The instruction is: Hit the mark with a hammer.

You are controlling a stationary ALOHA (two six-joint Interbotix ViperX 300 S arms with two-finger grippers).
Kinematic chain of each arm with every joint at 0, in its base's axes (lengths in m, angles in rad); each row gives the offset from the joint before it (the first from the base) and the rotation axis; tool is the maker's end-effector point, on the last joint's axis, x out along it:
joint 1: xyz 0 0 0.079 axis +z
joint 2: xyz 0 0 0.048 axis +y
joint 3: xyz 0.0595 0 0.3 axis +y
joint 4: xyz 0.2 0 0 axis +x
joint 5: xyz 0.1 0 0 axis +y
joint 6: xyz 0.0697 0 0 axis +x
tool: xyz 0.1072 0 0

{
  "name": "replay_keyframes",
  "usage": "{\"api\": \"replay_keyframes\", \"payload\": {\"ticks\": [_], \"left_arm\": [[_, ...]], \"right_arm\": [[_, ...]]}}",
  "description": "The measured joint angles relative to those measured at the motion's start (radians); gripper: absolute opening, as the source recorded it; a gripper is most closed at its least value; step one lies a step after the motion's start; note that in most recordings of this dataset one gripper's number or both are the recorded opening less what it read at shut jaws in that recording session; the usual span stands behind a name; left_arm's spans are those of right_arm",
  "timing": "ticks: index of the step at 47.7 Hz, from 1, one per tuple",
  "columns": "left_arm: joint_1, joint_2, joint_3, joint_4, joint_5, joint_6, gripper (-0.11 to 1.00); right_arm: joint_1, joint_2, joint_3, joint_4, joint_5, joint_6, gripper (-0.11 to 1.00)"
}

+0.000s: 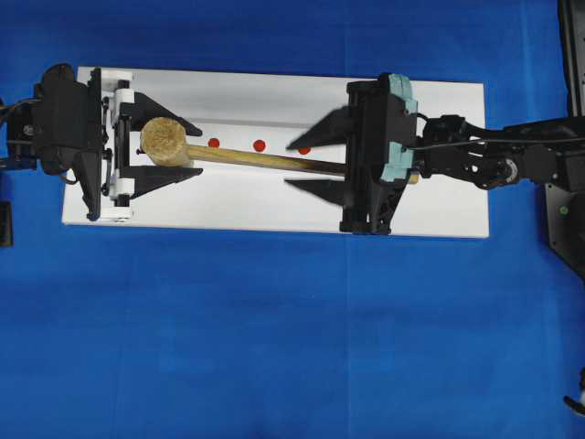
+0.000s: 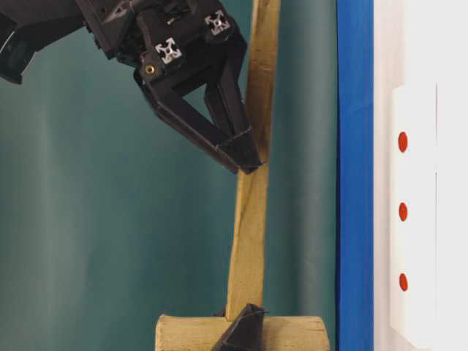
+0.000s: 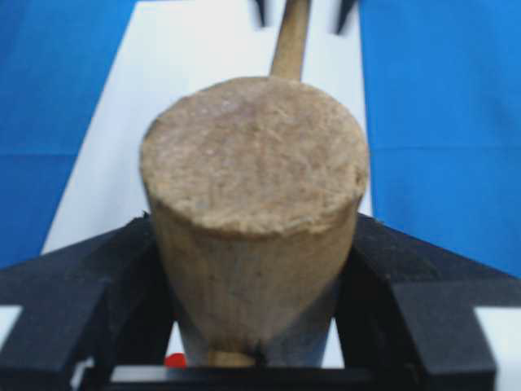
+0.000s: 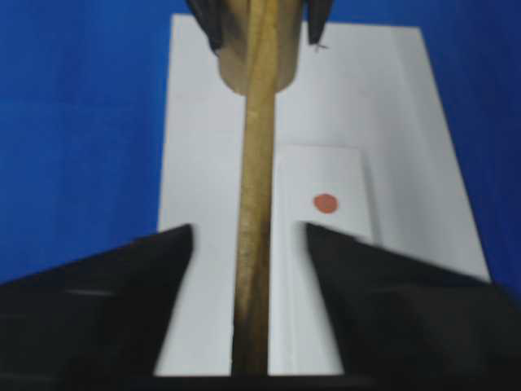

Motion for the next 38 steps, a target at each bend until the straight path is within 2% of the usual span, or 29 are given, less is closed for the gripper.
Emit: {"api": "replay_keyframes", "payload": {"ticks": [5, 12, 19, 24, 28, 34, 36, 38], "left_arm": [[0.0, 0.002, 0.0, 0.0, 0.0, -0.006, 0.45], [0.0, 0.002, 0.0, -0.003, 0.002, -0.017, 0.45], [0.0, 0.0, -0.005, -0.008, 0.021, -0.098, 0.45], [0.0, 0.002, -0.023, -0.008, 0.057, -0.238, 0.45], [0.0, 0.002, -0.041, -0.009, 0.089, -0.387, 0.45], [-0.015, 0.0, -0.055, -0.011, 0.115, -0.568, 0.45], [-0.029, 0.002, -0.058, -0.009, 0.115, -0.664, 0.45], [-0.038, 0.002, -0.063, -0.011, 0.115, -0.721, 0.45]], "right_arm": [[0.002, -0.002, 0.0, -0.002, -0.002, -0.006, 0.92], [0.0, -0.002, 0.0, 0.0, -0.003, -0.008, 0.89], [0.0, -0.005, 0.0, -0.003, -0.003, -0.035, 0.91], [0.0, -0.006, 0.0, -0.006, -0.005, -0.074, 0.91], [0.0, -0.006, 0.0, -0.008, -0.006, -0.112, 0.91], [0.0, -0.006, 0.0, -0.008, -0.025, -0.156, 0.91], [0.0, -0.006, 0.0, -0.009, -0.032, -0.169, 0.91], [0.0, -0.006, 0.0, -0.009, -0.037, -0.179, 0.91]]}}
